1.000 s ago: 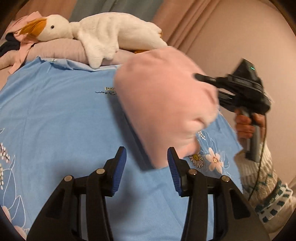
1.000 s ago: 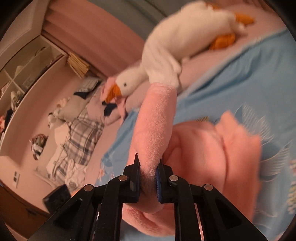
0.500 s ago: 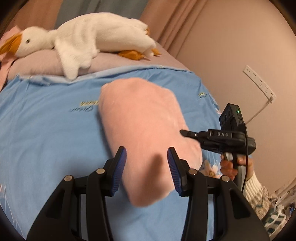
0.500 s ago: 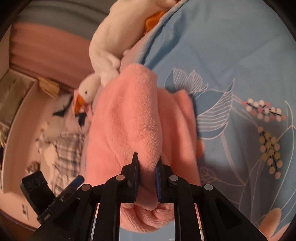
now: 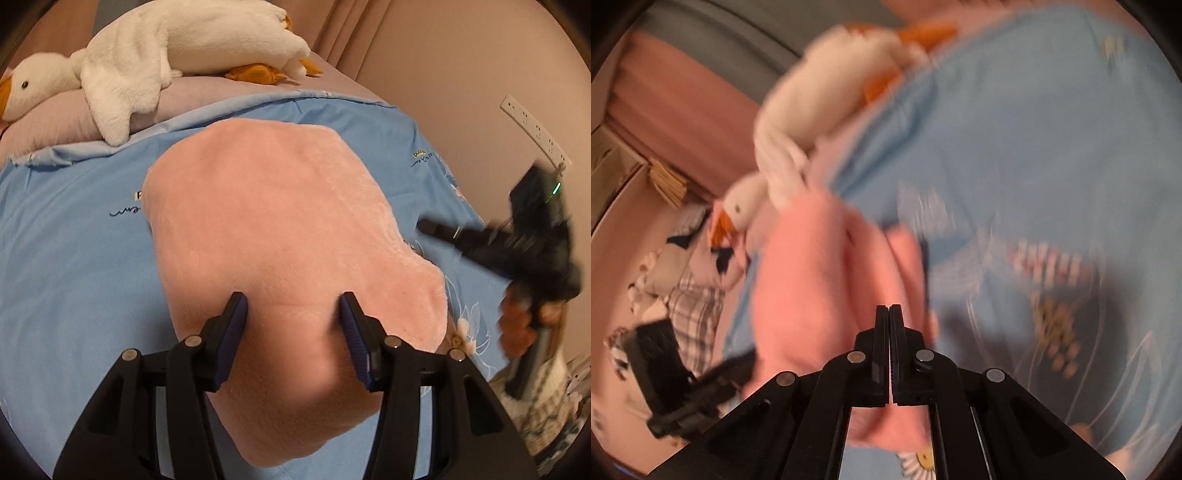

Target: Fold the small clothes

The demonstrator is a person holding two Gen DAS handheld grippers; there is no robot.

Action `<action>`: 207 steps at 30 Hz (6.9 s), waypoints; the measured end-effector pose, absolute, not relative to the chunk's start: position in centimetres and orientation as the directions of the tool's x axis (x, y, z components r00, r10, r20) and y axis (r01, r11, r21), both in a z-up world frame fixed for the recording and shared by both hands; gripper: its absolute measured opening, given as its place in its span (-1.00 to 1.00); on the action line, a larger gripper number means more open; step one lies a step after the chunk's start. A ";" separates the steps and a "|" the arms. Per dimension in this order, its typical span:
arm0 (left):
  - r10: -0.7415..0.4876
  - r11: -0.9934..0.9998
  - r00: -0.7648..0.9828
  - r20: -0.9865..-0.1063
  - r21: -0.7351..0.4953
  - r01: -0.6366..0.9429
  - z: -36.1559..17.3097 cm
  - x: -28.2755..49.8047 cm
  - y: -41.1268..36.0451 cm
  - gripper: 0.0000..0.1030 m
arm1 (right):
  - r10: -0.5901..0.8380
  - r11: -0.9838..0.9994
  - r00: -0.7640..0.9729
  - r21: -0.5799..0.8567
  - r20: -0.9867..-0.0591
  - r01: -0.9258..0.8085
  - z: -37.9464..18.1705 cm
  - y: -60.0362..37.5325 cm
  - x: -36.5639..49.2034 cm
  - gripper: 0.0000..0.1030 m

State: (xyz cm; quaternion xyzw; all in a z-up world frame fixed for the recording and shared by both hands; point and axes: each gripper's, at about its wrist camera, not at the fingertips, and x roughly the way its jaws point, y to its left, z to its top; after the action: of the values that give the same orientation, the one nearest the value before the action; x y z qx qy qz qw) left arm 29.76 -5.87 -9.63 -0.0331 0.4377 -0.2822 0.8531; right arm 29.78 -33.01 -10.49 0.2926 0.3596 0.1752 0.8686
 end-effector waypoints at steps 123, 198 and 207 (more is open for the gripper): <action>-0.765 0.632 0.326 -0.555 -0.747 0.209 -10.3 31.0 -3.0 0.50 | 0.689 0.621 0.596 0.760 -0.412 -0.192 -13.3 -30.9 27.6 0.17; -0.432 0.800 0.408 -0.804 -0.134 0.585 -11.3 21.1 -20.9 0.67 | 0.244 0.904 0.638 0.410 -0.730 0.123 -15.3 -38.7 17.4 0.70; -0.392 0.816 0.488 -0.780 -0.050 0.576 -9.6 18.8 -20.7 0.68 | 0.194 0.923 0.661 0.364 -0.725 0.128 -13.8 -38.0 15.8 0.71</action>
State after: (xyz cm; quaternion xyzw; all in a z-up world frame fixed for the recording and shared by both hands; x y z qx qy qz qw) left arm 18.82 -20.70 -9.58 0.1095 0.4195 -0.2830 0.8555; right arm 15.82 -38.00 -13.84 0.1958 0.4113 0.0186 0.8900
